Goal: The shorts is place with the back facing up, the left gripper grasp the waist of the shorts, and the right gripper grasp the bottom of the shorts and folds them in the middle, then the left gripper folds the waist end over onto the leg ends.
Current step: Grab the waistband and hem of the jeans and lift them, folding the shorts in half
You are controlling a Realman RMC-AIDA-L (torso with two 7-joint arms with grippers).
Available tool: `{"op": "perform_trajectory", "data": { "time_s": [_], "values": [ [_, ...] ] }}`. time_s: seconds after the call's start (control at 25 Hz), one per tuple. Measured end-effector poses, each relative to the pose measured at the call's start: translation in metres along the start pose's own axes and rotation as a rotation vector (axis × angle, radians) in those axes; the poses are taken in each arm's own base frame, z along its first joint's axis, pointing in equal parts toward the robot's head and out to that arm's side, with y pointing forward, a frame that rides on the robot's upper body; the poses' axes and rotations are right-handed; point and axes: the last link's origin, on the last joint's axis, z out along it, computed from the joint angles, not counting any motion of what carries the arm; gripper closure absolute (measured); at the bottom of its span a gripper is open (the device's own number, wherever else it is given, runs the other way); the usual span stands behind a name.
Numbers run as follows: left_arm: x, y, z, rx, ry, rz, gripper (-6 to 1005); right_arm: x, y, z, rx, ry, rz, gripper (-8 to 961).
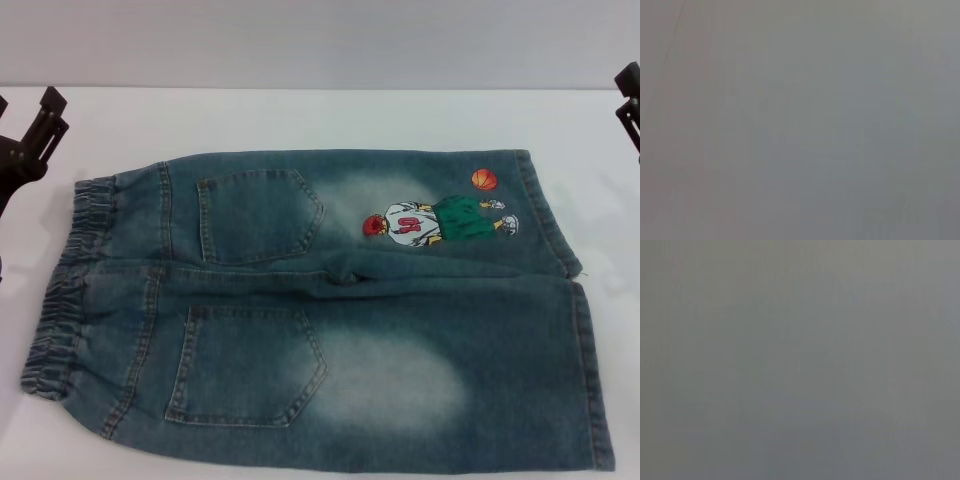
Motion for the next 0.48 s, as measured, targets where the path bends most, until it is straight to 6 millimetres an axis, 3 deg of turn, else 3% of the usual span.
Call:
{"op": "perform_trajectory", "data": {
  "time_s": [0.48],
  "values": [
    [-0.0001, 0.0053, 0.0020, -0.038, -0.005, 0.009, 199, 0.0062, 0.0028, 0.0010, 0.009, 0.030, 0.043, 321]
  ]
}}
